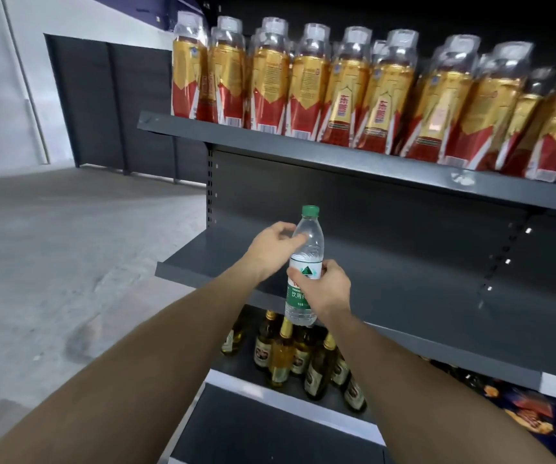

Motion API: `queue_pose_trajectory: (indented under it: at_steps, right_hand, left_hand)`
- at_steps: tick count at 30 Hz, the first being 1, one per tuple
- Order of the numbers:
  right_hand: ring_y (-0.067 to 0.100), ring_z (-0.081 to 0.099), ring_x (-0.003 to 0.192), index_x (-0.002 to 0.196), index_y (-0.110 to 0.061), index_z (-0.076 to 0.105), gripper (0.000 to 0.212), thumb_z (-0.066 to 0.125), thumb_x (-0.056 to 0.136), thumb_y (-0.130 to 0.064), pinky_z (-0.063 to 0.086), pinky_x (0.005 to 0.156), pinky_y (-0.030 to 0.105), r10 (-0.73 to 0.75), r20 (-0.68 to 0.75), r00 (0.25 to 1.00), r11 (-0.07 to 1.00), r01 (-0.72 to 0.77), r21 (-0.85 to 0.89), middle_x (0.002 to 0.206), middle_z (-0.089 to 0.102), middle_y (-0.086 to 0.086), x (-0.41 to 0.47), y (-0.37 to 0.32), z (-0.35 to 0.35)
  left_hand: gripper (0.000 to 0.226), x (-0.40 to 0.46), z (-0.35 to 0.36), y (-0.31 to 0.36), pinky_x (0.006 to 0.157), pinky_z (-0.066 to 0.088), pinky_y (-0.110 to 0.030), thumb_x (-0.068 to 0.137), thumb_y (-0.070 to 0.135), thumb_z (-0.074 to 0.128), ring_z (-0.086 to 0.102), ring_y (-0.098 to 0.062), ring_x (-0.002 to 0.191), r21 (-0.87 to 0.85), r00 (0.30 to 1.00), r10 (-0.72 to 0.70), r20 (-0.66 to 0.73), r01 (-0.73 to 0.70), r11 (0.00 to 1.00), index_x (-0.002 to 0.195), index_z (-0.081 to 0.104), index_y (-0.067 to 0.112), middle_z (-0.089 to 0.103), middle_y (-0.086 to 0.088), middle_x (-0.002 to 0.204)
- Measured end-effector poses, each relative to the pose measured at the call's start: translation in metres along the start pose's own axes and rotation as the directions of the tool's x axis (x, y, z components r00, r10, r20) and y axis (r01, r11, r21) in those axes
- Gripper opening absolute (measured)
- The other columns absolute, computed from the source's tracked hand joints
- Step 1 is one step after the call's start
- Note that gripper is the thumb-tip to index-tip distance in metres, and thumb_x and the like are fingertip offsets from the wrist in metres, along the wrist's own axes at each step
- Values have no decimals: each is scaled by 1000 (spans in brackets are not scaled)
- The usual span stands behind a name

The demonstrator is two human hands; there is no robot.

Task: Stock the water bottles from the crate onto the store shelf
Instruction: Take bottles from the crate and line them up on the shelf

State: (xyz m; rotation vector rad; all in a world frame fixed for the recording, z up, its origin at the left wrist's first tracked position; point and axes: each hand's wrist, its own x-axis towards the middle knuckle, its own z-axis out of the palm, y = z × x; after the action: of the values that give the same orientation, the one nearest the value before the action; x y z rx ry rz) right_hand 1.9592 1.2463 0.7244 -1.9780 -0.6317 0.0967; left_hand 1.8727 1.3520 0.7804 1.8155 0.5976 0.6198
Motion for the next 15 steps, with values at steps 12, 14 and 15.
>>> queue_pose_trajectory:
  at_steps: [12,14,15]
  right_hand:
    - [17,65,89,96,-21,58,49,80,65,-52,56,83,39,98,-88,991,995,-99,0,101,66,0,69,-50,132]
    - [17,64,90,98,-19,58,52,81,65,-52,56,82,38,120,-107,987,993,-119,8,101,65,0,81,-55,151]
    - [17,64,89,98,-19,57,52,81,65,-52,56,82,36,129,-120,984,992,-127,19,101,64,-1,87,-58,160]
  left_hand:
    - [51,98,-124,-88,101,48,-42,96,55,48,64,-23,108,149,996,-90,-14,91,985,121,63,14,68,-4,117]
    - [49,108,-141,-102,100,48,-44,98,51,46,64,-25,106,209,994,-101,-35,106,972,119,64,11,69,-7,114]
    - [47,113,-148,-109,100,48,-43,98,48,47,64,-25,106,229,993,-109,-41,115,967,121,64,11,69,-7,115]
